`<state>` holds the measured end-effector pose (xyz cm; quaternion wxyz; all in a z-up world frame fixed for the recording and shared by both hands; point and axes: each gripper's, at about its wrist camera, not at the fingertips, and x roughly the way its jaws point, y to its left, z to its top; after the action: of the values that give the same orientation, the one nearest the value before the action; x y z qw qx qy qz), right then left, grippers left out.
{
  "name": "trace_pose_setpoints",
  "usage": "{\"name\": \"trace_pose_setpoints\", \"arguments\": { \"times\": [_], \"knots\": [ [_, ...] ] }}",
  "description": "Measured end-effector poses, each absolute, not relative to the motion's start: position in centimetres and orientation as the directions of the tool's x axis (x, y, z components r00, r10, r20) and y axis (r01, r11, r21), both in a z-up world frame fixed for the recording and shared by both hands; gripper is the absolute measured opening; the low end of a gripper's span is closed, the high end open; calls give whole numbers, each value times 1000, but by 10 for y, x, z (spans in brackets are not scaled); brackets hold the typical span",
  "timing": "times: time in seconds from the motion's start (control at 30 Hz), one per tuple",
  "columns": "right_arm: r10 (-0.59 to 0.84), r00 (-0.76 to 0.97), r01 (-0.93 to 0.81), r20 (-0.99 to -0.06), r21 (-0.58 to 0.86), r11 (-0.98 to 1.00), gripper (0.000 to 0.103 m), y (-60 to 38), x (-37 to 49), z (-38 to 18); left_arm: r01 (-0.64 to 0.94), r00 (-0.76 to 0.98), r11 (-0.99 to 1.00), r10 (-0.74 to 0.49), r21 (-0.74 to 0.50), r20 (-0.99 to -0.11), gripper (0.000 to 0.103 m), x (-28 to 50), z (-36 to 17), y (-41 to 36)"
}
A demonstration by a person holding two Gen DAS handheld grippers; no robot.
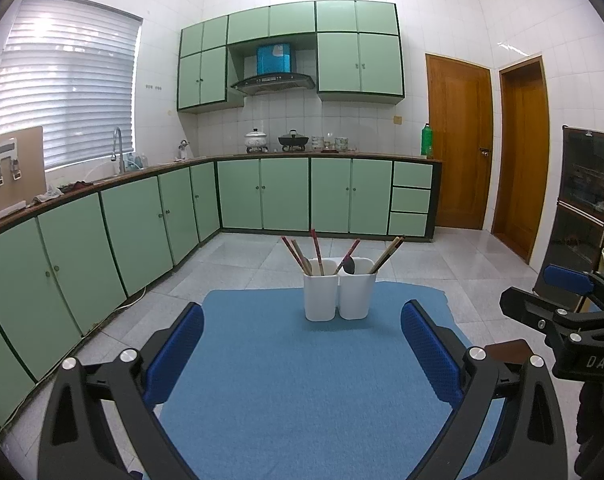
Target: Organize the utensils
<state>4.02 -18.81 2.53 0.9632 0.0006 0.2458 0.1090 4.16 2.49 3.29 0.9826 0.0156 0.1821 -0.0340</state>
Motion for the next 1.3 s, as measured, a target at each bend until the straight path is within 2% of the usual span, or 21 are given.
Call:
{"name": "trace_pose_setpoints", "arguments": {
  "times": [1.3],
  "knots": [
    [213, 853, -212, -477, 57, 976, 95, -184, 39, 25, 69, 932, 997, -57, 19, -358, 97, 41, 35, 24]
  ]
}}
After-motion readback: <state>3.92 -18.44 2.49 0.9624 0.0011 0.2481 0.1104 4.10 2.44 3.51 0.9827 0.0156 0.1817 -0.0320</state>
